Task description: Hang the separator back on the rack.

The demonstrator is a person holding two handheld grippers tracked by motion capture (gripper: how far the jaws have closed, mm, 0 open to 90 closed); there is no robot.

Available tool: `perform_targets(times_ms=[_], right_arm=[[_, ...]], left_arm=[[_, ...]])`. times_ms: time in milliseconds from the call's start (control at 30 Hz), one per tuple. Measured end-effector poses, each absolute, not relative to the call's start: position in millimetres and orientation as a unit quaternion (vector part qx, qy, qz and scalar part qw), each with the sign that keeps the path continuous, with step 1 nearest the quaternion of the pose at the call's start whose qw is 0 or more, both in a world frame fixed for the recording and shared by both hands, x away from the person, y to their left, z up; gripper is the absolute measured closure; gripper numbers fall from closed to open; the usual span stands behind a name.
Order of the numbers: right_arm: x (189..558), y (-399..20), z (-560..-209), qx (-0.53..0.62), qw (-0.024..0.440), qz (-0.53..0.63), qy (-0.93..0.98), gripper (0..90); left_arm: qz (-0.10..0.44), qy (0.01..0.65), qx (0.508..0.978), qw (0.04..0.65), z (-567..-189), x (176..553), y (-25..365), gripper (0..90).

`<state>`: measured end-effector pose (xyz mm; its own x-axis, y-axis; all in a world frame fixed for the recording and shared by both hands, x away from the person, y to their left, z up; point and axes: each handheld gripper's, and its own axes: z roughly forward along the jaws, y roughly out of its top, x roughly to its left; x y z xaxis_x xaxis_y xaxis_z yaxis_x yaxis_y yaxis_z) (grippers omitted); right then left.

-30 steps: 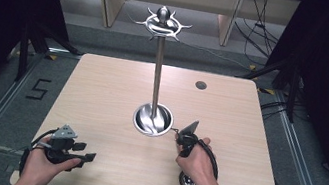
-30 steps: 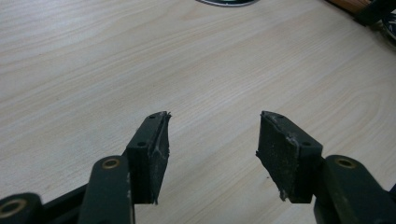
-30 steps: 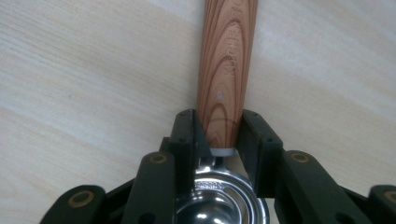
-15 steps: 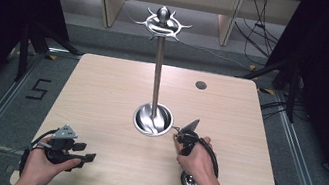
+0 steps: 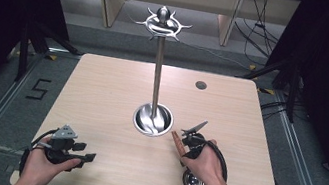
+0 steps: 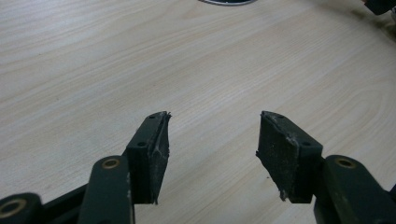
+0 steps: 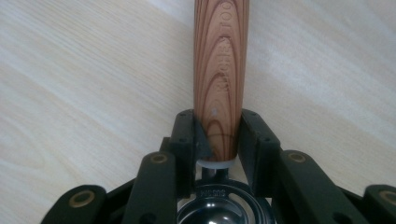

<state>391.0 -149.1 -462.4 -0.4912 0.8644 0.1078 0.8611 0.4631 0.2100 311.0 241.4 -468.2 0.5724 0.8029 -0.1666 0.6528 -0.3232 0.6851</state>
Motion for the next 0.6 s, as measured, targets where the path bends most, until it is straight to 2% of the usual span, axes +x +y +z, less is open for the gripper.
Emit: perform_targets(times_ms=[67, 100, 167, 200, 400, 500, 600], right_arm=[[386, -155, -459, 0.497, 0.012, 0.138, 0.857, 69.6], [382, -159, -456, 0.502, -0.007, 0.150, 0.852, 69.6], [380, -162, -456, 0.497, -0.006, 0.158, 0.853, 69.5], [377, -171, -455, 0.471, 0.011, 0.189, 0.862, 69.6], [365, -187, -443, 0.468, 0.043, 0.228, 0.853, 69.7], [360, -193, -435, 0.491, 0.036, 0.226, 0.841, 69.7], [358, -199, -429, 0.485, 0.055, 0.250, 0.837, 69.7]], left_arm=[[0.102, 0.452, 0.807, 0.367, -468, 311, 241, 42.7], [0.103, 0.450, 0.807, 0.369, -469, 311, 241, 42.7], [0.103, 0.451, 0.808, 0.365, -468, 311, 241, 42.7], [0.103, 0.451, 0.808, 0.365, -468, 311, 241, 42.7], [0.107, 0.452, 0.806, 0.366, -469, 311, 241, 42.7], [0.105, 0.450, 0.808, 0.366, -468, 311, 241, 42.7], [0.106, 0.451, 0.807, 0.366, -468, 311, 241, 42.7]])
